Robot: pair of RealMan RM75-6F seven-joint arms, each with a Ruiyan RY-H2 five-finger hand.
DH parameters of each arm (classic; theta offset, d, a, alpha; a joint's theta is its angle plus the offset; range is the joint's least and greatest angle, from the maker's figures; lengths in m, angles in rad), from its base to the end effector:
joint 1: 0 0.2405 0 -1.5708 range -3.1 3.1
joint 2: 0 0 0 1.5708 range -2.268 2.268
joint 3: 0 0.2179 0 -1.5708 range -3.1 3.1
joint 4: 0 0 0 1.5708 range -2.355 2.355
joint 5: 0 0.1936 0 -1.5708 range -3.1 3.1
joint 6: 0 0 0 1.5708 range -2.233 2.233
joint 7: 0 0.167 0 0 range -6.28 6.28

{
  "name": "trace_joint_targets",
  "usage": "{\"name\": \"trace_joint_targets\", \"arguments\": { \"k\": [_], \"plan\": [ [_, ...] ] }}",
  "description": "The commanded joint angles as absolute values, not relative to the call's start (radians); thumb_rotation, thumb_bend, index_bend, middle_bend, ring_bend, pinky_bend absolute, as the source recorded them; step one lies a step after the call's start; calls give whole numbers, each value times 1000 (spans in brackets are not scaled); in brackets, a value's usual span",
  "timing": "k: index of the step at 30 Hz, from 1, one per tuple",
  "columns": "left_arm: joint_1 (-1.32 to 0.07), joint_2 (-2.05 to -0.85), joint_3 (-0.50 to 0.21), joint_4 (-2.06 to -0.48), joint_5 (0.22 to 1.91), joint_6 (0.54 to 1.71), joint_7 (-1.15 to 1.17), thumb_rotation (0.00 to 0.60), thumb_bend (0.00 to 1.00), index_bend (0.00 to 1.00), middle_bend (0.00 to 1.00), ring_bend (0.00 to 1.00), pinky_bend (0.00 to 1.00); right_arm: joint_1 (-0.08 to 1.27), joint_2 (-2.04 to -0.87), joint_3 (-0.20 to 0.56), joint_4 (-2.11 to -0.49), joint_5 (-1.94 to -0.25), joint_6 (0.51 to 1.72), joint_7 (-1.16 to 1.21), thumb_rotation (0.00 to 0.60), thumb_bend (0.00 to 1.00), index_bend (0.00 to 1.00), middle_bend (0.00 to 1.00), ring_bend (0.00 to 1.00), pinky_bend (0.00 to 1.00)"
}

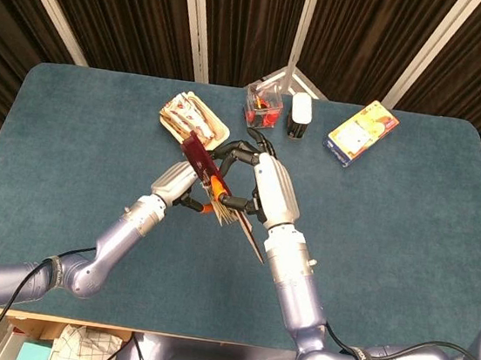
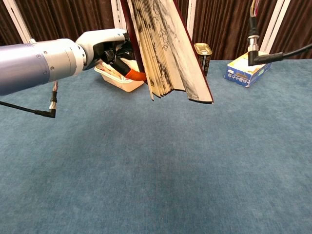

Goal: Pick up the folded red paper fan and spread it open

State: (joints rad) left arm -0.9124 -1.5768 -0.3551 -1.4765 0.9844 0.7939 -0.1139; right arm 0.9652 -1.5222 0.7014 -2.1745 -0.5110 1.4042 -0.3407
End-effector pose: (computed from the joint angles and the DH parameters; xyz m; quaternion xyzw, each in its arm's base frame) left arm -0.0335 0.3676 -0.0111 -0.6341 -0.5531 -0.4826 0.2432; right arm 0.0667 -0.3108 0.1014 0.4660 -0.5924 0.6105 0.2433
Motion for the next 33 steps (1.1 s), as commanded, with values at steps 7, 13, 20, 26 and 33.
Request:
{"name": "trace_joint_targets", "arguments": {
  "k": [7,13,20,26,33],
  "plan": [
    [-899,-1572,-362,-1487,962,844,-97,600,460,719,138,0,0,956,-1490,701,-2192,-501,1414,-330,600,585,762,368,77,69],
    [-880,-1518,-360,-1510,951,856,-79,600,460,724,139,0,0,923,-1435,678,-2185,-518,1402,-328,600,584,762,368,77,68],
    [-843,-1451,-344,-1529,932,872,-61,600,460,727,144,0,0,850,-1350,608,-2159,-602,1381,-321,600,584,763,370,77,68],
    [-810,-1407,-333,-1534,922,893,-57,600,460,726,155,0,0,787,-1298,550,-2132,-680,1372,-291,600,586,764,371,77,69],
    [-793,-1386,-338,-1525,899,916,-47,600,461,728,157,0,0,732,-1258,498,-2077,-777,1359,-249,600,585,766,372,77,68]
  ]
}}
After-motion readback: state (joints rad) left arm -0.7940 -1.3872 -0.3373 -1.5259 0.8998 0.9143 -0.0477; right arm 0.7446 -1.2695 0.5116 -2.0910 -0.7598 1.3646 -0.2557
